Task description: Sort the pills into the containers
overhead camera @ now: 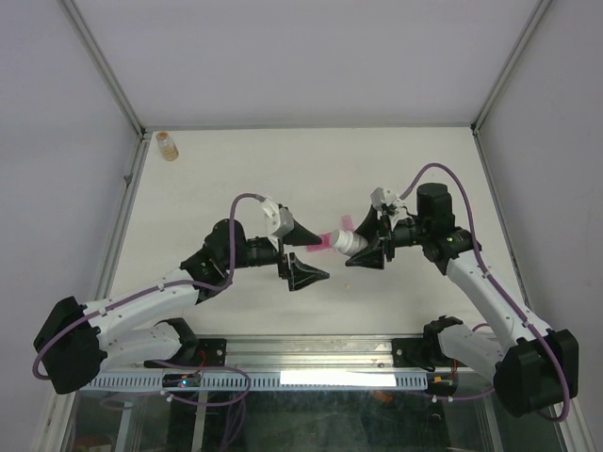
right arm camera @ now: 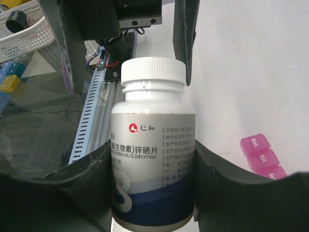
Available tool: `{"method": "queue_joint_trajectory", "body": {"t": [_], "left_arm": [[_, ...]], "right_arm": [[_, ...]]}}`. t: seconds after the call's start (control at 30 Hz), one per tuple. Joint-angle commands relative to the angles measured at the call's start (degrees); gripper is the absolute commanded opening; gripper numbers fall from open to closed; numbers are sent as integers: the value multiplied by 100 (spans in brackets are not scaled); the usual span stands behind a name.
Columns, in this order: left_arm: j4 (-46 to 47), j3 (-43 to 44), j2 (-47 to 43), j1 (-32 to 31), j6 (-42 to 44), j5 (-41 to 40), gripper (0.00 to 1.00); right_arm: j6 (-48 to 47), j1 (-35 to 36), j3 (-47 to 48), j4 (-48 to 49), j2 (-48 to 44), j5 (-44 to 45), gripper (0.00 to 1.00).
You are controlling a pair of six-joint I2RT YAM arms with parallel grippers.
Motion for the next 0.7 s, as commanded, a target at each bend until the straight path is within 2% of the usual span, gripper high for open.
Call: {"method": "queue_joint_trajectory", "body": {"t": [0.0, 0.13, 0.27, 0.43, 0.67], "left_arm": [[1645, -516, -624, -13, -1824, -1055, 99], [1294, -840, -1169, 8, -3390, -2456, 99], [983, -814, -1353, 85, -4149, -2622, 98], [-258, -47, -1118, 49, -4382, -2784, 90], [-1059, 788, -693, -412, -4063, -3515, 85]], "right_arm": [[-225, -61, 288, 63, -83, -207, 0], [-244, -87, 284, 45, -65, -177, 0], [-264, -126, 280, 44, -73, -161, 0], [-261, -148, 278, 27, -60, -116, 0], [-276, -166, 284, 18, -38, -98, 0]]}}
